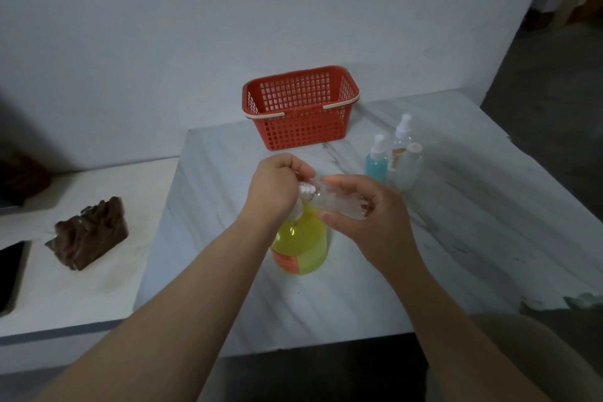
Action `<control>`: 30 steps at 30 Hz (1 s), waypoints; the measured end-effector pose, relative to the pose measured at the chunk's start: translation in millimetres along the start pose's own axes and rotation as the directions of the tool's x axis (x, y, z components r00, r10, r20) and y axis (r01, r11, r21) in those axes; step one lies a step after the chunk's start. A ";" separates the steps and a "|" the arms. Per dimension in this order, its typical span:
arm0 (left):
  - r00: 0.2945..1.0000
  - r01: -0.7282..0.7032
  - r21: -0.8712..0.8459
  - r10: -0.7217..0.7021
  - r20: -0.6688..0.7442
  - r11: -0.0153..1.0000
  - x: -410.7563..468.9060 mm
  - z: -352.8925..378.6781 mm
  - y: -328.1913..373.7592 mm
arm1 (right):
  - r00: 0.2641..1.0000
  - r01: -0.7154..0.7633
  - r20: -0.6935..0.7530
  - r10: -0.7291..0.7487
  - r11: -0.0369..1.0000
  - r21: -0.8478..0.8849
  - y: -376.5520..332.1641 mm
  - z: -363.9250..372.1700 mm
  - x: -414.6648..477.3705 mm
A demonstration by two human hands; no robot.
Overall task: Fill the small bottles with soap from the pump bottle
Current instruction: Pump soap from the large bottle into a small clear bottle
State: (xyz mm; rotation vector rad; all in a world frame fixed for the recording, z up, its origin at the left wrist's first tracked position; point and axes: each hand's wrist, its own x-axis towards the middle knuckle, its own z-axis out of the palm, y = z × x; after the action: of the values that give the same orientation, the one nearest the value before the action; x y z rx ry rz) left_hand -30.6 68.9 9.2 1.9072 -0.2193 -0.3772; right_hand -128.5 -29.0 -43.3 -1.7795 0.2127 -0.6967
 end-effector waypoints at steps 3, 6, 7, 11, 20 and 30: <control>1.000 -0.011 -0.009 0.011 -0.023 1.000 -2.3 -0.2 0.4 | 1.000 0.008 -0.006 -0.008 1.000 0.000 -3.1 -1.1 -2.6; 0.999 -0.040 -0.038 0.040 -0.017 0.998 -6.6 -0.6 3.9 | 1.000 0.008 -0.004 -0.008 1.000 0.004 -5.7 -2.2 -3.0; 0.999 -0.042 -0.046 0.041 -0.007 0.998 -7.8 -1.3 5.2 | 1.000 0.008 -0.006 -0.008 1.000 0.007 -6.6 -1.7 -3.3; 0.999 -0.025 -0.088 0.029 0.041 0.996 -10.3 -6.3 13.2 | 0.999 0.022 -0.036 -0.021 1.000 0.010 -8.6 0.8 -4.5; 0.999 -0.011 0.001 0.011 0.036 1.000 -4.4 -6.9 10.9 | 0.998 0.058 -0.030 -0.058 0.998 -0.012 -4.8 1.5 -0.9; 0.996 -0.039 0.088 0.031 0.086 0.995 -4.2 -5.7 5.7 | 0.998 -0.057 -0.006 0.058 0.995 0.077 -4.6 4.2 -1.9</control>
State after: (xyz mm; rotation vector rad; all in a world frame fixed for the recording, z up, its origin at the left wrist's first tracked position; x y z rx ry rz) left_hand -32.2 73.3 17.0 1.9752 -0.3301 -0.4310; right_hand -128.7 -23.2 -40.5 -1.6908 0.2389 -0.6625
